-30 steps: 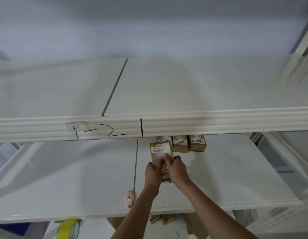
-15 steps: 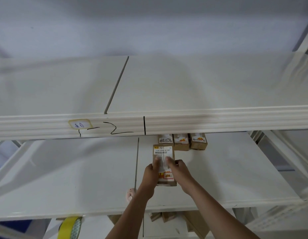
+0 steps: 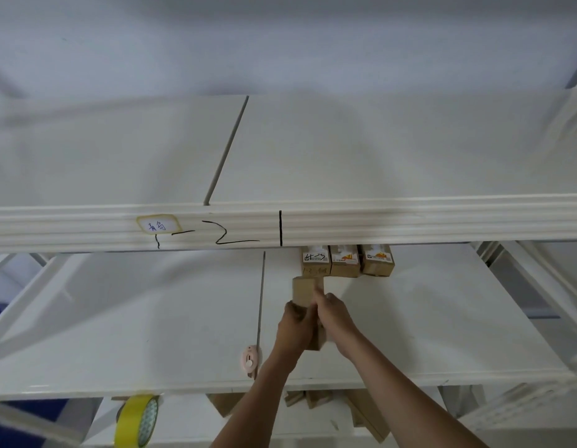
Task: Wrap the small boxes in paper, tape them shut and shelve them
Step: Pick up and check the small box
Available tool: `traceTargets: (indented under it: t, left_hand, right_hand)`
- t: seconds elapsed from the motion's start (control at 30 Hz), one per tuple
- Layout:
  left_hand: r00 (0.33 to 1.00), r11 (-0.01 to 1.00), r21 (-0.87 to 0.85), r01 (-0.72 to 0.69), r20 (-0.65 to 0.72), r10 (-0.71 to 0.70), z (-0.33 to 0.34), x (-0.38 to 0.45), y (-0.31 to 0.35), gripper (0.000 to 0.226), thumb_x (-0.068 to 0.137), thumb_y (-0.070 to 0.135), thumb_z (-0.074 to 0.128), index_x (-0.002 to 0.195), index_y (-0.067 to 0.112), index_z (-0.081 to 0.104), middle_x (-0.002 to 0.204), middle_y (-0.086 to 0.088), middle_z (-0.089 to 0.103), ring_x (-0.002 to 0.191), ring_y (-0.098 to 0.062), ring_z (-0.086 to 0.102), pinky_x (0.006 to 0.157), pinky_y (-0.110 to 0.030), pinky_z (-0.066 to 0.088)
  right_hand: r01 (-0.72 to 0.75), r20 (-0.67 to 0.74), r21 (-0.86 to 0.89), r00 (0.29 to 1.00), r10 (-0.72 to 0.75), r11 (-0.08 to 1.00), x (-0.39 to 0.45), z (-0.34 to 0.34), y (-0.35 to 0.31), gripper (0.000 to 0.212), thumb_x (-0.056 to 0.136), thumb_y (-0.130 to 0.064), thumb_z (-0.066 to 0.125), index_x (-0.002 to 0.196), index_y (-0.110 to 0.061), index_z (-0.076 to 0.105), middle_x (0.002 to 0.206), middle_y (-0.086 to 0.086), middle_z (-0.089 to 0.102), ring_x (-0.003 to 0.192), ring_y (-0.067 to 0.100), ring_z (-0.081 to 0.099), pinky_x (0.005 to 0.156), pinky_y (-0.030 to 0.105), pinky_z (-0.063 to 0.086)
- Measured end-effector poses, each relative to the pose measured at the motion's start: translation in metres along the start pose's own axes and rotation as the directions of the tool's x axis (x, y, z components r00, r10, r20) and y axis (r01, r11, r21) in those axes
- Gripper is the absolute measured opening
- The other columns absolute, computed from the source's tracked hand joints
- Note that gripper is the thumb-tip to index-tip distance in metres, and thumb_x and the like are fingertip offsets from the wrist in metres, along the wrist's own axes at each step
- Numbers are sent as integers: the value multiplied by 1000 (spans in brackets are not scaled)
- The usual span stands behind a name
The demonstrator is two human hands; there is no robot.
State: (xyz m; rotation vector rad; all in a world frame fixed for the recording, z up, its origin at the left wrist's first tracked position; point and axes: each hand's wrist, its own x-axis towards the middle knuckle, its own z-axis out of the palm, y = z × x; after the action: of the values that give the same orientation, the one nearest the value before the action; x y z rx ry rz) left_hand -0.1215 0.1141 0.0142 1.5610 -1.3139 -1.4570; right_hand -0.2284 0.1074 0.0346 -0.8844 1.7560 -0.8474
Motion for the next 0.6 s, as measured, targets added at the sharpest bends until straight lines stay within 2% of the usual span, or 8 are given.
traceTargets:
  t: [0.07, 0.1, 0.17, 0.23, 0.33, 0.43, 0.53, 0.6]
  left_hand:
    - [999, 999, -24, 29, -37, -30, -6, 5, -9, 47, 88, 41, 73, 118, 17, 47, 109, -2, 64, 94, -14, 66, 67, -25, 58]
    - [997, 997, -51, 56, -51, -58, -10, 8, -13, 45, 87, 34, 75, 119, 16, 47, 108, -2, 64, 94, -13, 65, 66, -23, 56]
    - [990, 972, -190, 137, -7, -141, -19, 14, -21, 41, 89, 26, 73, 123, 11, 54, 106, -5, 69, 95, -19, 68, 76, -29, 59]
    - [982, 949, -252, 187, 51, -180, -24, 18, -27, 45, 91, 31, 69, 128, 7, 59, 107, -9, 73, 98, -23, 71, 86, -37, 60]
    - [991, 991, 17, 133, 16, -134, -23, 17, -25, 39, 99, 35, 57, 128, 10, 61, 109, -2, 72, 97, -18, 69, 79, -29, 59]
    - [999, 922, 386, 32, -49, -14, -20, 19, -23, 33, 103, 21, 43, 130, 12, 60, 117, -8, 69, 104, -23, 65, 89, -35, 56]
    - [999, 901, 431, 52, -31, -43, -19, 22, -28, 35, 102, 21, 46, 131, 10, 60, 122, -10, 68, 110, -26, 64, 95, -37, 53]
    - [997, 897, 437, 70, -13, -71, -18, 24, -34, 33, 101, 24, 49, 125, 8, 65, 119, -10, 69, 107, -25, 64, 91, -34, 54]
  right_hand:
    - [33, 2, -26, 999, -33, 999, 5, 1, 5, 41, 103, -49, 40, 96, -16, 63, 105, 9, 68, 92, 20, 65, 84, 40, 55]
    - [37, -18, -37, 999, -38, 999, 8, -2, 9, 34, 103, -46, 43, 99, -17, 62, 109, 7, 66, 93, 20, 64, 86, 41, 55]
    - [2, -21, -83, 1000, -3, 997, 12, -9, 19, 29, 98, -46, 56, 113, -22, 52, 120, 4, 57, 97, 18, 61, 78, 34, 54]
    - [-99, 60, -26, 993, 101, 995, 17, -11, 30, 43, 92, -49, 65, 120, -23, 48, 122, 3, 58, 102, 20, 62, 76, 31, 55]
    - [-212, 180, 91, 965, 193, 973, 16, -7, 37, 38, 93, -42, 67, 117, -13, 62, 110, 6, 71, 99, 23, 68, 80, 36, 59]
    - [-143, 101, -91, 983, 152, 985, 15, -3, 43, 25, 96, -35, 64, 104, -11, 67, 102, 7, 71, 91, 20, 67, 79, 34, 58]
    - [-148, 62, -90, 986, 154, 985, 17, -4, 46, 25, 93, -34, 69, 96, -9, 68, 94, 8, 72, 84, 19, 68, 65, 27, 56]
    - [-158, 41, -138, 985, 165, 978, 21, -6, 50, 31, 87, -41, 74, 92, -10, 70, 90, 7, 73, 84, 21, 69, 69, 30, 58]
